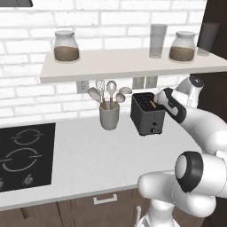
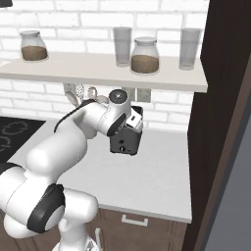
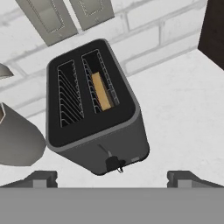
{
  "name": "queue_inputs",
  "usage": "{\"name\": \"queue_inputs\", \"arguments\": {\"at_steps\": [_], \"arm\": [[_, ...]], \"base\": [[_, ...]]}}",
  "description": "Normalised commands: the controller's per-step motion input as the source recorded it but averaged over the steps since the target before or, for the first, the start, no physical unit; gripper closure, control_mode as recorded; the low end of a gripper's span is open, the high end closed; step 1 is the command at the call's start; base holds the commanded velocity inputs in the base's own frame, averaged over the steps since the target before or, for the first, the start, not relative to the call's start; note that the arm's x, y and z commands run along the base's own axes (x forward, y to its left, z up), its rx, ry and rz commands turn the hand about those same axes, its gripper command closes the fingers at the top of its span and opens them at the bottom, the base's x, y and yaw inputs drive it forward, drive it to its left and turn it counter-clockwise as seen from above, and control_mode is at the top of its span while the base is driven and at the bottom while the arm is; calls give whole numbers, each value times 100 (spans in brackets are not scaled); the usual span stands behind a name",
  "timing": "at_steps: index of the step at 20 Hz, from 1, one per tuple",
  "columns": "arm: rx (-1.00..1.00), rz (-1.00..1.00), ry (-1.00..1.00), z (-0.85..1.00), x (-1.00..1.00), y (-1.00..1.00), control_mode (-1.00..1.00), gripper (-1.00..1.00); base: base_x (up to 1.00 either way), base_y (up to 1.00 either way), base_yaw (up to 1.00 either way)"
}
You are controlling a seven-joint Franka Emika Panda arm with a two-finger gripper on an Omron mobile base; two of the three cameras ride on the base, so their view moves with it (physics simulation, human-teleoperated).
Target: Start the toaster. Once the lever pops up, take the bread to the plate on the dining counter.
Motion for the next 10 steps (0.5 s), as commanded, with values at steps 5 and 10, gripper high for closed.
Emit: {"name": "queue_inputs", "arguments": {"at_steps": [5, 10], "arm": [[0, 0, 0, 0, 0, 0, -100, -100], [0, 0, 0, 0, 0, 0, -100, -100]], "base": [[0, 0, 0], [0, 0, 0]]}}
